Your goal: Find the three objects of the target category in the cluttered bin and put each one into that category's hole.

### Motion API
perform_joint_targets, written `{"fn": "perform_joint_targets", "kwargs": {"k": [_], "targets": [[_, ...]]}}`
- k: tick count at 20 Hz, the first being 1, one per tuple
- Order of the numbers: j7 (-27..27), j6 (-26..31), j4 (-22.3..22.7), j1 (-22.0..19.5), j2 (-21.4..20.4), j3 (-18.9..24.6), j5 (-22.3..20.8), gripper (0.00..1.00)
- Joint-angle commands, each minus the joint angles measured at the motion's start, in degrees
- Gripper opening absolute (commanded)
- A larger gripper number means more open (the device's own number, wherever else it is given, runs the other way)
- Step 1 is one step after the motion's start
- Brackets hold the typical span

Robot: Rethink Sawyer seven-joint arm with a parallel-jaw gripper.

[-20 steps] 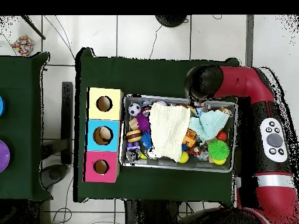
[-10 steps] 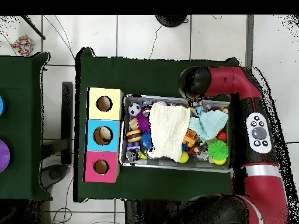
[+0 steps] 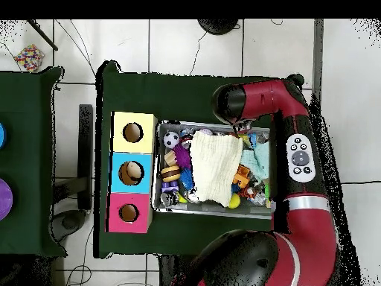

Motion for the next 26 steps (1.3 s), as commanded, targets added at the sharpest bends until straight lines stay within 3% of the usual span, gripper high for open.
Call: {"fn": "perform_joint_targets", "kwargs": {"k": [1,11,20,26], "targets": [[-9.7,3.1,-4.7,2.2,2.9,-3.2,-6.6,1.00],[-10.0,3.6,-0.8,-0.5,-1.8,-1.1,-0.1,1.00],[-9.2,1.5,6.4,-3.7,-8.7,1.4,7.8,1.00],[-8.4,0.2,8.5,-2.1,-9.3,-3.1,3.6,1.00]]}}
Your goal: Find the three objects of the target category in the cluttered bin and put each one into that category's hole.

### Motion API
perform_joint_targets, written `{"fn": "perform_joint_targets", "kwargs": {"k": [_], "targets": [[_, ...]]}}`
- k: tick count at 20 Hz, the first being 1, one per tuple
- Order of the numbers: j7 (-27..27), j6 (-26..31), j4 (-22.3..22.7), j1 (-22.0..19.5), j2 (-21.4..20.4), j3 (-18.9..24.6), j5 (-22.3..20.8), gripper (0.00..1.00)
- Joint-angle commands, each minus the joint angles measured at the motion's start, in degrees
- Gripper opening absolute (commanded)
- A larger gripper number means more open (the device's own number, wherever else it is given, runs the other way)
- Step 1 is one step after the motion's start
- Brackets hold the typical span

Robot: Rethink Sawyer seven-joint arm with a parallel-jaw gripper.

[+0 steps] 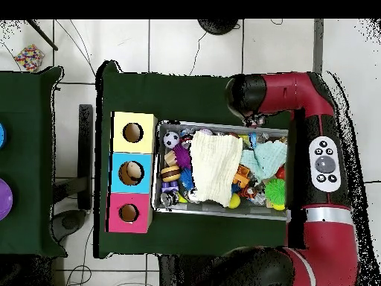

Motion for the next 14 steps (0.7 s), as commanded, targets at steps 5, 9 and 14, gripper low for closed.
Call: {"fn": "perform_joint_targets", "kwargs": {"k": [5,9,14], "targets": [[-7.0,-2.3,9.4,-0.2,-3.3,-3.0,-2.2,1.00],[-9.3,-4.2,14.7,-3.5,-6.1,-1.5,0.8,1.00],[-11.5,-3.7,20.3,-6.1,-10.5,-0.6,2.4,1.00]]}}
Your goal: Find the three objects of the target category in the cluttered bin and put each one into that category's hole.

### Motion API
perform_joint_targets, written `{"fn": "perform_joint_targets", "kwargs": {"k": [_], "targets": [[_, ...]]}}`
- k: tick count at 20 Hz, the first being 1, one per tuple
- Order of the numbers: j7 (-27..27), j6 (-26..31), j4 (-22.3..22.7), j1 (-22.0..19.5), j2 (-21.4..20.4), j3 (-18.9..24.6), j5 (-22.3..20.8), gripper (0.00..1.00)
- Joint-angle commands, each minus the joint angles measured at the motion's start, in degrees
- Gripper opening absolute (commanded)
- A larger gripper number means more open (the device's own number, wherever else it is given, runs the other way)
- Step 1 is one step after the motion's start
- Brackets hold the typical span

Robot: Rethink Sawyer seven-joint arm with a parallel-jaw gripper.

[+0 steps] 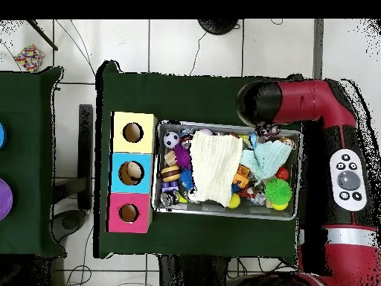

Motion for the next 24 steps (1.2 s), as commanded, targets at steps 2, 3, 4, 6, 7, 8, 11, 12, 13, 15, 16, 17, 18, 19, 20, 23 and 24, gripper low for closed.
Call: {"fn": "perform_joint_targets", "kwargs": {"k": [2,3,4,6,7,8,11,12,13,15,16,17,18,19,20,23,24], "targets": [[-11.9,-3.3,14.0,-4.5,-5.3,0.9,1.2,1.00],[-12.1,-3.3,14.7,-5.0,-5.7,0.9,1.1,1.00],[-12.1,-3.5,15.1,-5.4,-6.0,0.8,0.8,1.00],[-11.9,-4.6,16.6,-6.3,-6.7,1.0,0.2,1.00],[-11.8,-5.0,16.8,-6.5,-6.5,1.2,-0.2,1.00],[-11.8,-5.4,17.1,-6.9,-6.4,1.5,-0.3,1.00],[-9.6,-6.8,18.5,-8.4,-4.8,3.1,1.3,1.00],[-8.7,-7.6,19.2,-9.2,-4.1,3.7,2.3,1.00],[-8.2,-8.2,19.7,-9.7,-3.6,4.2,2.6,1.00],[-7.5,-9.4,20.6,-10.4,-2.9,4.9,3.4,1.00],[-6.9,-9.7,21.0,-10.6,-2.7,5.1,3.8,1.00],[-6.6,-10.0,21.6,-10.9,-2.6,5.5,4.5,1.00],[-6.2,-10.2,22.3,-11.6,-2.5,6.3,6.0,1.00],[-6.0,-10.1,23.1,-12.2,-2.6,7.1,7.3,1.00],[-5.7,-10.1,23.7,-12.6,-2.8,7.5,8.3,1.00],[-5.1,-10.3,25.3,-14.4,-2.7,9.4,11.7,1.00],[-4.7,-10.2,25.5,-14.8,-2.6,9.7,12.7,1.00]]}}
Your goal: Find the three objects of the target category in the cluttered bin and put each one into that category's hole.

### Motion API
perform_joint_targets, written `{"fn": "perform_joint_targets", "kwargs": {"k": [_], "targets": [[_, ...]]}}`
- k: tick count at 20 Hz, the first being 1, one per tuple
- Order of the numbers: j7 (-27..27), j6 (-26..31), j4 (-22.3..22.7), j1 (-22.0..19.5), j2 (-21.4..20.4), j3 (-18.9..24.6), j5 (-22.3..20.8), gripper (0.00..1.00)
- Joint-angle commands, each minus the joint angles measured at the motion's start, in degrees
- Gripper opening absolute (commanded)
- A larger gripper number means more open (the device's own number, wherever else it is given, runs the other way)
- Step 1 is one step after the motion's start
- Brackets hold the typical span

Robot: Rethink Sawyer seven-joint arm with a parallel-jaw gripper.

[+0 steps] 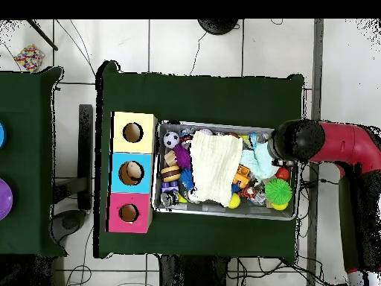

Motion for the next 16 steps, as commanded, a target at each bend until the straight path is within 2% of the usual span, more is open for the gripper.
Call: {"fn": "perform_joint_targets", "kwargs": {"k": [1,7,11,16], "targets": [[-4.0,-3.0,9.7,-2.5,2.1,7.6,6.3,1.00],[-2.8,-4.3,10.8,-4.0,2.6,9.1,8.6,1.00],[-3.0,-6.7,12.0,-5.5,2.4,11.8,10.3,1.00],[-5.5,-9.1,11.2,-5.8,1.7,13.7,8.4,1.00]]}}
